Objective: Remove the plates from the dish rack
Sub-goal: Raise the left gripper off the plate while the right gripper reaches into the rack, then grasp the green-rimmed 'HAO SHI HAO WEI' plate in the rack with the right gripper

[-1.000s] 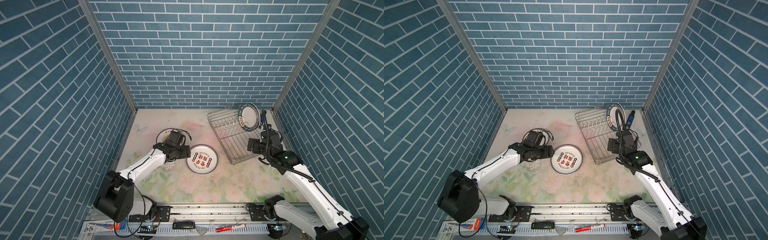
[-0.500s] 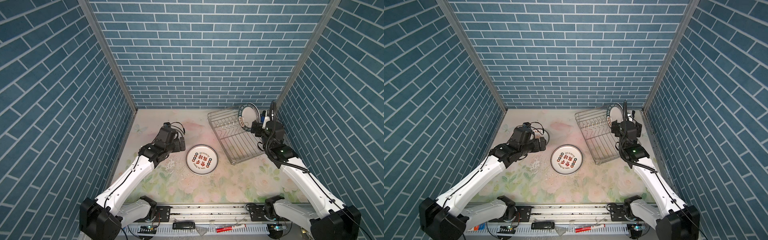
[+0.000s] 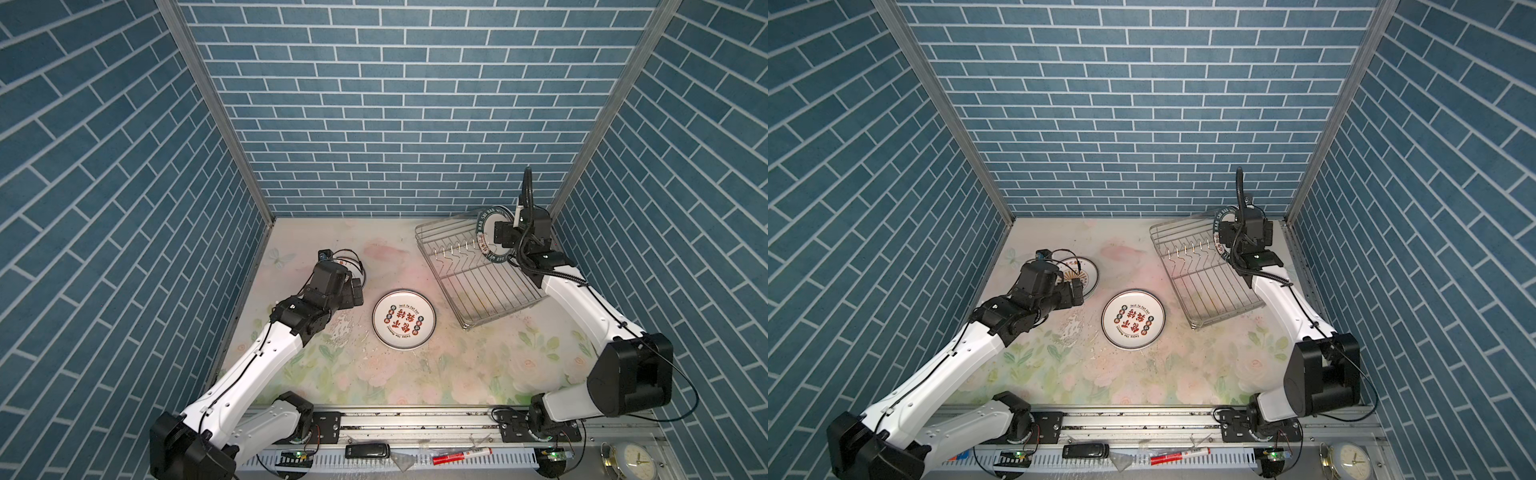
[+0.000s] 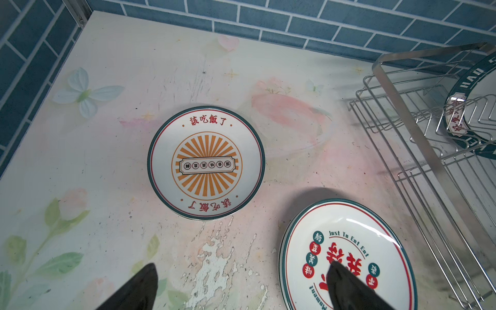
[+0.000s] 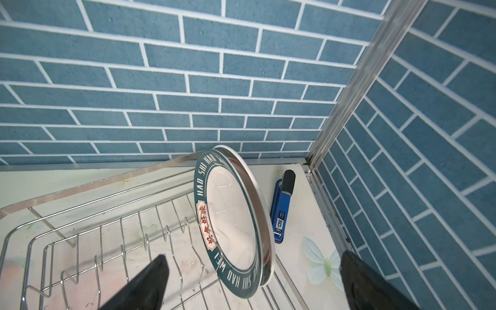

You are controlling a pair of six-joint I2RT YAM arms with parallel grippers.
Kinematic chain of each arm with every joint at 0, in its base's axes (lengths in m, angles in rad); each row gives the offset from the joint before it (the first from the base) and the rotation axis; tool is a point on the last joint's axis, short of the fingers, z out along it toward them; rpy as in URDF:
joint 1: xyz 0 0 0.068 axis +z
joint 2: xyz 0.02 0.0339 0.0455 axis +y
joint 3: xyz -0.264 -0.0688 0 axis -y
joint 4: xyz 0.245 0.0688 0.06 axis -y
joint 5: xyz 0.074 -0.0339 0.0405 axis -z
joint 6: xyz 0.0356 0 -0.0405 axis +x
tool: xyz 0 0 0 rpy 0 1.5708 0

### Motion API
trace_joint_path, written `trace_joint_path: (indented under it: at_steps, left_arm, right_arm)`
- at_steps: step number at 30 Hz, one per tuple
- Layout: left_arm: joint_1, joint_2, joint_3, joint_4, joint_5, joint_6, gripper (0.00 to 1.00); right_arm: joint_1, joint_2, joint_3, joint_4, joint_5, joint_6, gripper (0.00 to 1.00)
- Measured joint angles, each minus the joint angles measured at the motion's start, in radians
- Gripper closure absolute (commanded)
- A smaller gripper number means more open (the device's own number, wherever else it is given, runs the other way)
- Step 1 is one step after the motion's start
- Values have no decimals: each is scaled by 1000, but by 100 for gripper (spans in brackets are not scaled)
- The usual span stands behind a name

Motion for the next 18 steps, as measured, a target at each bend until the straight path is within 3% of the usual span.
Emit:
trace_joint_path:
  at_steps: [10,18]
  left_arm:
    - [0,-43,0,-11,6,-27,1]
    - [0,-51,0,-11,17,-24,1]
  right_arm:
    - [-79,177,218,-196,-185,1,3]
    - [-104,251,254,-249,-254,3,12]
